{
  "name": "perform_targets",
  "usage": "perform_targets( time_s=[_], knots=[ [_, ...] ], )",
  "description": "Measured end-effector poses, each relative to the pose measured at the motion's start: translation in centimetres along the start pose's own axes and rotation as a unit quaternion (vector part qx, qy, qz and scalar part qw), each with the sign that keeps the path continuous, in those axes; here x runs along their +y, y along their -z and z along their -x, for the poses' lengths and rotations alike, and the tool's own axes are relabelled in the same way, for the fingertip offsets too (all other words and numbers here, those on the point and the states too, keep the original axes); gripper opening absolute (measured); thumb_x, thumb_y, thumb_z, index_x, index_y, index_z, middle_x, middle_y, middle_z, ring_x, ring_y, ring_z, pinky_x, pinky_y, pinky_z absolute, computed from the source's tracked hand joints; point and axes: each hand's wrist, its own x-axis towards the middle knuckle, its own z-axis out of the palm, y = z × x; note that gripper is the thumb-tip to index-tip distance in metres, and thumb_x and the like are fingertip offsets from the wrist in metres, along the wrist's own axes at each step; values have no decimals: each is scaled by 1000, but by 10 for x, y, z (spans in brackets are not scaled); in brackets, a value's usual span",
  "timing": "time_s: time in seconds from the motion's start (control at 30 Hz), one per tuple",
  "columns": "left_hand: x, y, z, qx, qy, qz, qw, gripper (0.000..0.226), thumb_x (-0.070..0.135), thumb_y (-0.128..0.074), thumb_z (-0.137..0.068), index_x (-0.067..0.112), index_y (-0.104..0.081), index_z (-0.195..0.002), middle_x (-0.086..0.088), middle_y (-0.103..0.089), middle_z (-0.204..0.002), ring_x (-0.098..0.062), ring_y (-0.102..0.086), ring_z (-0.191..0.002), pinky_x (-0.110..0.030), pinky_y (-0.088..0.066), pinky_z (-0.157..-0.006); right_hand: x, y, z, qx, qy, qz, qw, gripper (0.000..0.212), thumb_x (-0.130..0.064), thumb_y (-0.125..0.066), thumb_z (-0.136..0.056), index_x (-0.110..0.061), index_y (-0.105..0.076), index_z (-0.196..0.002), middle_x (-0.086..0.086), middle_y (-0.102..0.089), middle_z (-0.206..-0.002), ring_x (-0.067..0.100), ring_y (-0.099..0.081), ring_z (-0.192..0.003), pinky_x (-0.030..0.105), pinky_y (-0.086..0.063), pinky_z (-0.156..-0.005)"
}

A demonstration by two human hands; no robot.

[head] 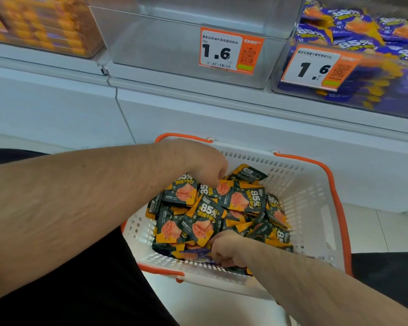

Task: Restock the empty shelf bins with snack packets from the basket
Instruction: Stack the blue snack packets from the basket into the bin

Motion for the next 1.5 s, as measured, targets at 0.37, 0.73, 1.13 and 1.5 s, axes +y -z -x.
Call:
perform_targets(
  time_s=[0.37,0.73,1.13,1.5],
  knots=[
    [-7,0,-2,-4,-8,31,999,33,35,-48,-98,18,-60,-124,6,-62,-105,-12,-56,-90,-28,-41,-76,-32,24,14,99,158,147,971,16,-20,-58,-94,-10,-68,-102,9,-71,-101,24,-67,-95,40,-57,-84],
    [-10,32,0,116,33,209,970,24,25,-64,-85,8,-67,-100,-6,-68,-92,-23,-64,-84,-31,-49,-71,-111,151,135,161,349,270,883,12,-18,-58,-94,-17,-67,-102,-5,-65,-97,15,-59,-92,29,-43,-79],
    [10,89,42,412,-44,631,656,16,-1,-66,-87,12,-65,-80,-4,-69,-68,-11,-64,-54,-24,-55,-51,-100,183,224,576,472,-141,653,35,-12,-76,-77,-25,-44,-79,3,-47,-98,0,-42,-86,5,-36,-69],
    [46,125,21,453,-111,723,509,11,6,-60,-94,9,-65,-85,-3,-71,-71,-13,-64,-58,-28,-55,-55,-131,180,248,382,515,-371,672,35,4,-60,-88,-29,-60,-98,6,-69,-107,12,-66,-73,26,-54,-64]
  ],
)
